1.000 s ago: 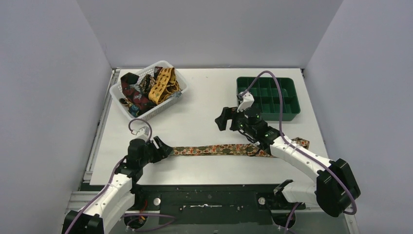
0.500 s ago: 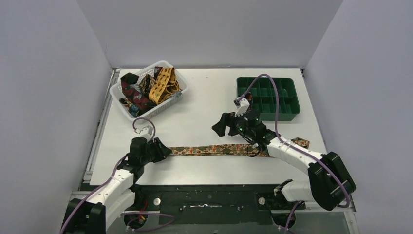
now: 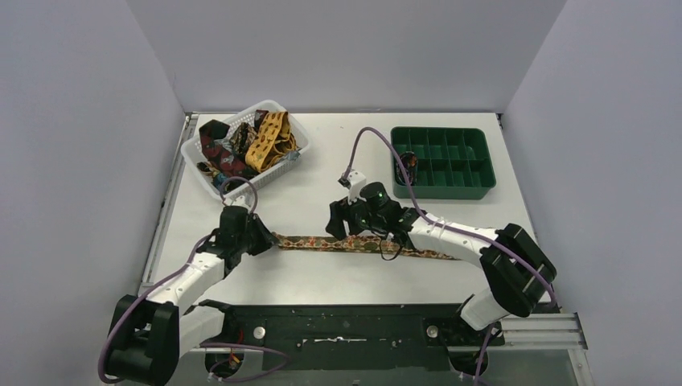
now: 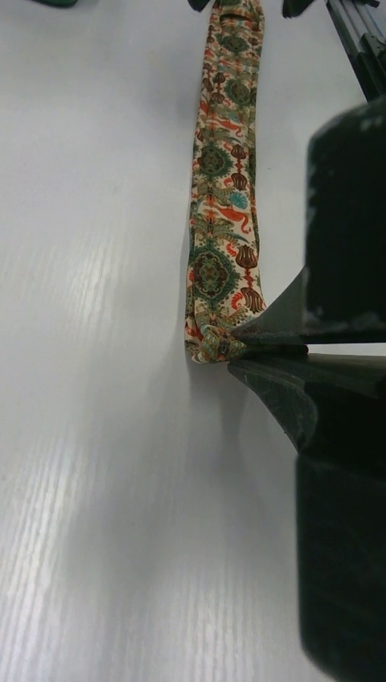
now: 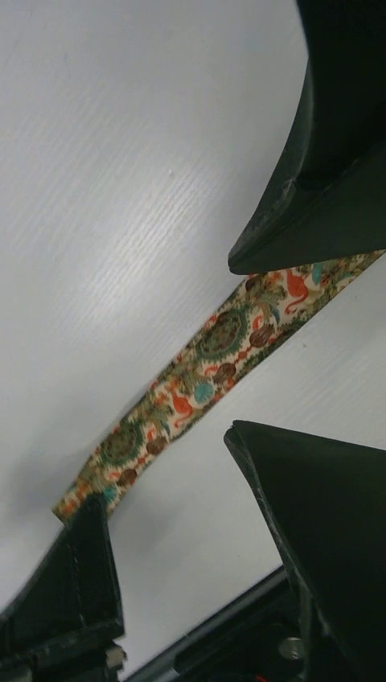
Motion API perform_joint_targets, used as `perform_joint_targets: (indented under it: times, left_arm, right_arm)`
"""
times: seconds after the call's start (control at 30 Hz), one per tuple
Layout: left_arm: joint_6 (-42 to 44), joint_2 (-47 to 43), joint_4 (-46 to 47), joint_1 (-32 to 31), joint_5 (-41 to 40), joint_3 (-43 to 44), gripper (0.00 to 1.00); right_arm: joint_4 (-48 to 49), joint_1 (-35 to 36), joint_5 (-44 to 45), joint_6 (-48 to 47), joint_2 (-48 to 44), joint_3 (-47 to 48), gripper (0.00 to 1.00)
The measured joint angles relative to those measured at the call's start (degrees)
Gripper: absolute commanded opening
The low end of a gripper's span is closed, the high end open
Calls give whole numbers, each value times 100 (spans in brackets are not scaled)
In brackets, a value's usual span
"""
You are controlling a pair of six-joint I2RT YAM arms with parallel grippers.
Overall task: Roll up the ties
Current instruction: Flatten out the tie at the center of the board.
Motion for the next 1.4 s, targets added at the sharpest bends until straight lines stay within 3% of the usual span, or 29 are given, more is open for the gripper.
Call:
perform_joint_targets:
  times: [0.13,0.3,0.53,0.7,0.9,1.4]
  left_arm:
    - [-212,-17,-479,68,-216,76,0]
    - [-612,-546,-807,481,-289,-70,0]
    - [-861,-1270,-1252,916,-321,-177,0]
    - [-918,-1368,-1327,949,-337,-177,0]
    - [-925,-1405,-1399,953,-337,-177,0]
    - [-955,-1751,-1528,953,-306,-177,0]
  right_arm:
    - [-629,-35,911,201,74,345,78]
    - [-1445,-289,2223,839,-376,247,81]
    - [-2465,-2264,2852,1912,-1921,-627,76]
    - [-2966,-3106,2747,2358,-2651,-1172,75]
    - [-3101,-4063,2247,2542,-2461,-1541,75]
    - [-1593,-5530,1731,2636,-2087,-2234,81]
